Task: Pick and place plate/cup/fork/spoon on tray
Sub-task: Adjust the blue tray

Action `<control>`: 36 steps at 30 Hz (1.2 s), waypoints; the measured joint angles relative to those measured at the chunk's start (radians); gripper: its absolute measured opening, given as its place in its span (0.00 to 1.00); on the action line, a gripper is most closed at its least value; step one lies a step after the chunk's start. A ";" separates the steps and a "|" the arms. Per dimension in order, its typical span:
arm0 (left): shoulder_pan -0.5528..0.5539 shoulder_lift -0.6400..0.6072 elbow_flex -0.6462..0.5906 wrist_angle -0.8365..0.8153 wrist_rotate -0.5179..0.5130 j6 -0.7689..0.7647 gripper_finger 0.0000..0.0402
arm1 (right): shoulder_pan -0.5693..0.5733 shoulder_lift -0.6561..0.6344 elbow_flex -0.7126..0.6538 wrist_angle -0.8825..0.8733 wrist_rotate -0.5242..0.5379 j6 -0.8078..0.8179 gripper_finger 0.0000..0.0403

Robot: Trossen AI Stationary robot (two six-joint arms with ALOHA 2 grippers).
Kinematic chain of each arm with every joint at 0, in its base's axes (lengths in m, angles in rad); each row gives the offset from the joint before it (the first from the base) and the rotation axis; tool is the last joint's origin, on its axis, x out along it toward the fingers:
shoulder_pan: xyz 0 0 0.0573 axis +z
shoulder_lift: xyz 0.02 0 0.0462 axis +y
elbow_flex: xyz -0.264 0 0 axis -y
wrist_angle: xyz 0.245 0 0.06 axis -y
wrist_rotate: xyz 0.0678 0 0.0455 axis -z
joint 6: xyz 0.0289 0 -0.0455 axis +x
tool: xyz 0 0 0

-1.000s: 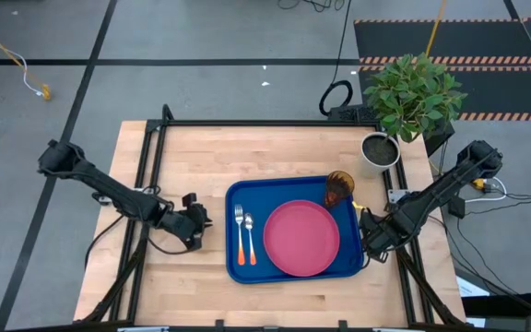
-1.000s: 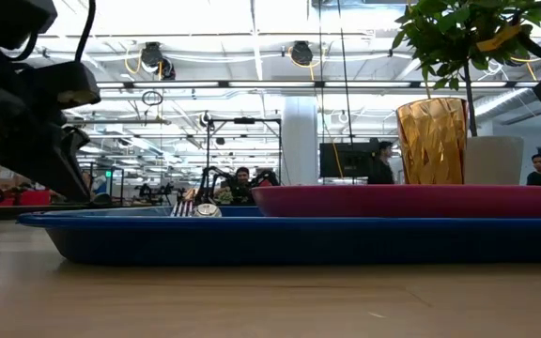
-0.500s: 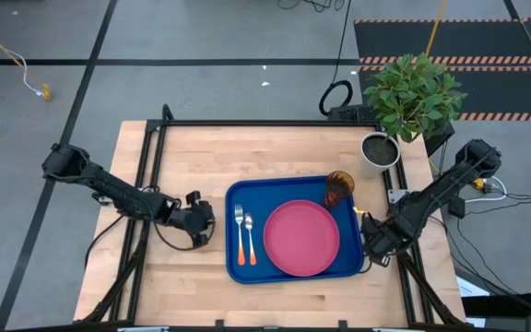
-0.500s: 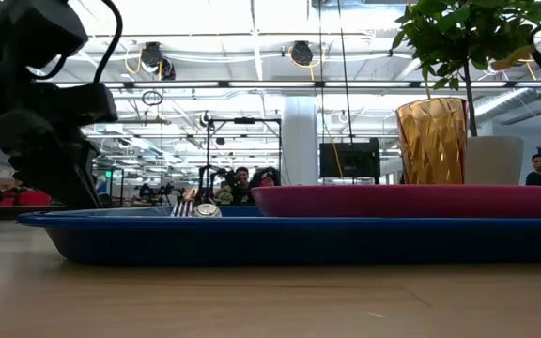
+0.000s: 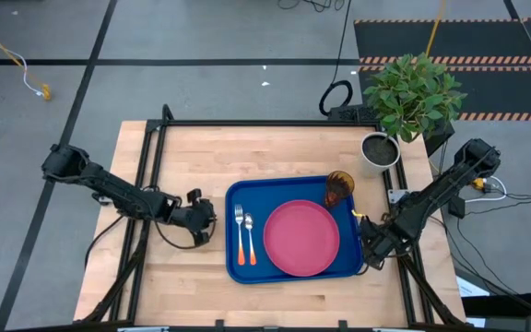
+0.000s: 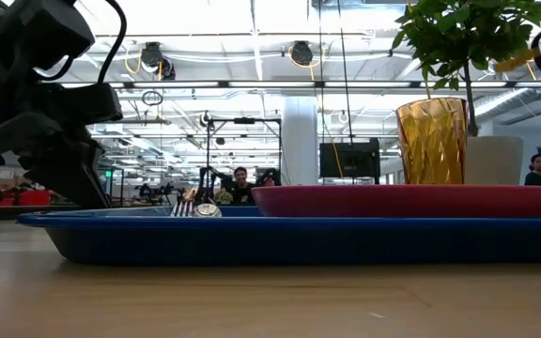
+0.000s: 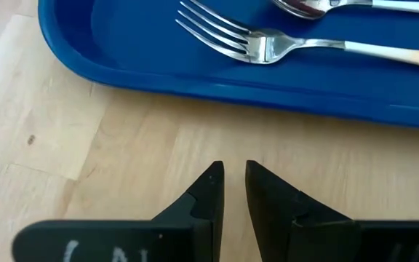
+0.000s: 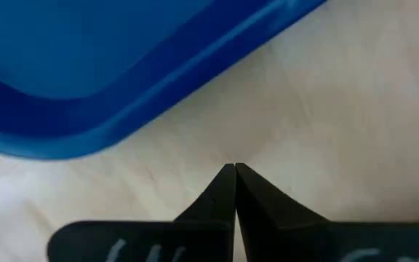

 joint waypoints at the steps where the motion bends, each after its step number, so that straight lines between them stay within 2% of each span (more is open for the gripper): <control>1: 0.000 0.000 0.000 0.000 0.000 0.000 0.16 | 0.000 0.000 -0.014 0.030 -0.001 0.009 0.00; 5: 0.000 0.000 0.000 -0.008 0.000 0.004 0.16 | 0.000 -0.001 -0.053 0.105 -0.003 0.012 0.00; 11: 0.000 0.000 0.000 -0.052 0.005 -0.001 0.16 | 0.000 -0.002 -0.054 0.105 0.002 0.006 0.00; 17: -0.002 0.000 0.000 -0.007 0.015 0.009 0.15 | 0.000 -0.001 -0.055 0.110 0.018 -0.011 0.00; 24: 0.000 0.000 0.000 0.002 0.047 0.028 0.02 | 0.000 0.000 -0.055 0.115 0.020 -0.016 0.00; 36: 0.013 0.000 0.000 0.007 0.054 0.029 0.00 | -0.002 0.000 -0.055 0.122 0.028 -0.018 0.00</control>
